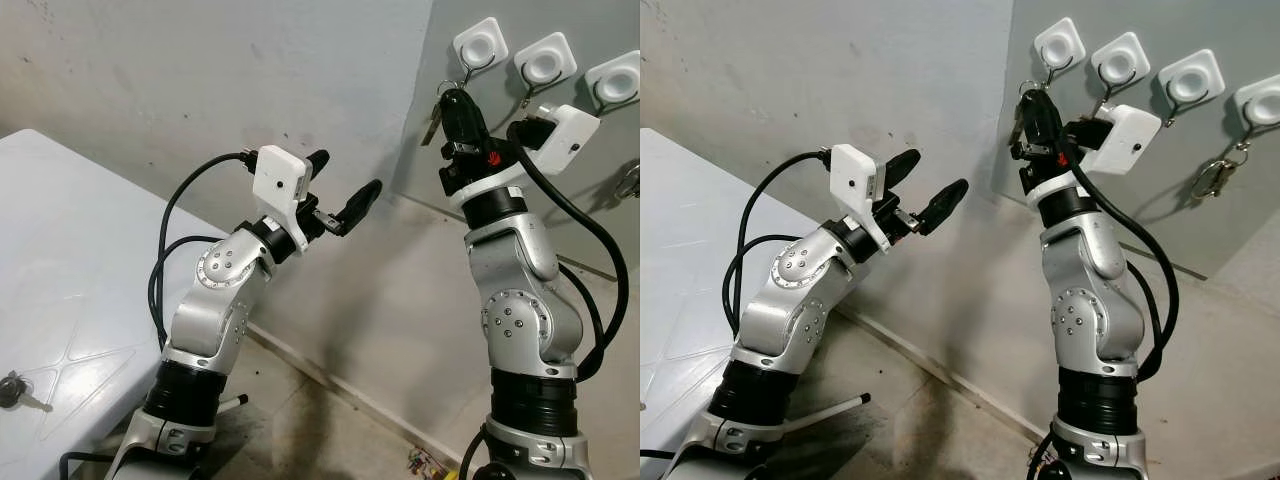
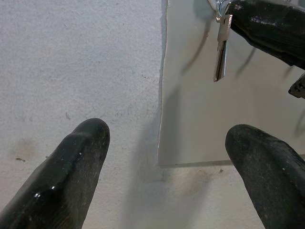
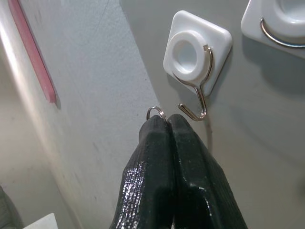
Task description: Hang keys on a hook
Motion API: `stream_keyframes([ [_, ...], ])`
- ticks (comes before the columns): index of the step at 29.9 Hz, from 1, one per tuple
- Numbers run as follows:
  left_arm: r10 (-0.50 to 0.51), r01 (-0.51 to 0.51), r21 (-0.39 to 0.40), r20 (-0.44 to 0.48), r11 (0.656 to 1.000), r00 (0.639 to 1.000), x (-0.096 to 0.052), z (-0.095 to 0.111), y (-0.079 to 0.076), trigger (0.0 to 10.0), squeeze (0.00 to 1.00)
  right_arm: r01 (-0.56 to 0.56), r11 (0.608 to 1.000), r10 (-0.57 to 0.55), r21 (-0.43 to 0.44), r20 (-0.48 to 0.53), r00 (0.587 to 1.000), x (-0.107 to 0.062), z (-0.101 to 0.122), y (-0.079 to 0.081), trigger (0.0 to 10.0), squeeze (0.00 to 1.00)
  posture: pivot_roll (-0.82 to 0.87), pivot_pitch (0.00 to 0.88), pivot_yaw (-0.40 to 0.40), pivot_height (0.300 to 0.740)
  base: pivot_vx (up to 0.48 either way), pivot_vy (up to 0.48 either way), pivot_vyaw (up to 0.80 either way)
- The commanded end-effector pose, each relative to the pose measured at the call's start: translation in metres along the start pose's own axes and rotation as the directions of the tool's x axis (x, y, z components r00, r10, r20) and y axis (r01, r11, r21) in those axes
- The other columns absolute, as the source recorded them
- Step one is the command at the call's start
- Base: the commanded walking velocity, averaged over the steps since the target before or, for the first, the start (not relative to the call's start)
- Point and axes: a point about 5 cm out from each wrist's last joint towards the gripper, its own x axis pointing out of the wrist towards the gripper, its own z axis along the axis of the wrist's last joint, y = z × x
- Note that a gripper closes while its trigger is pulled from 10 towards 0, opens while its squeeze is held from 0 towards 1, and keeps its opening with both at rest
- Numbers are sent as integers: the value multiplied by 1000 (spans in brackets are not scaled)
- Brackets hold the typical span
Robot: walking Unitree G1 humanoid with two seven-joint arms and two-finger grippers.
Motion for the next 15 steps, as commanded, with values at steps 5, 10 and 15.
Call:
stream_keyframes([
  [5,-2,1,27,21,1000,1000,1,9,0,10000,0,-12,1000,12,5,47,999,1,9,2,10000,0,-56,72,7,727,0,0,0],
  [10,0,-1,27,21,1000,1000,1,9,0,10000,0,-2,1000,1,23,53,999,1,11,1,10000,0,-56,72,7,727,0,0,0],
  [15,1,-2,28,20,1000,1000,0,10,0,10000,0,24,998,-27,65,55,998,2,11,-1,10000,0,-56,72,7,727,0,0,0],
])
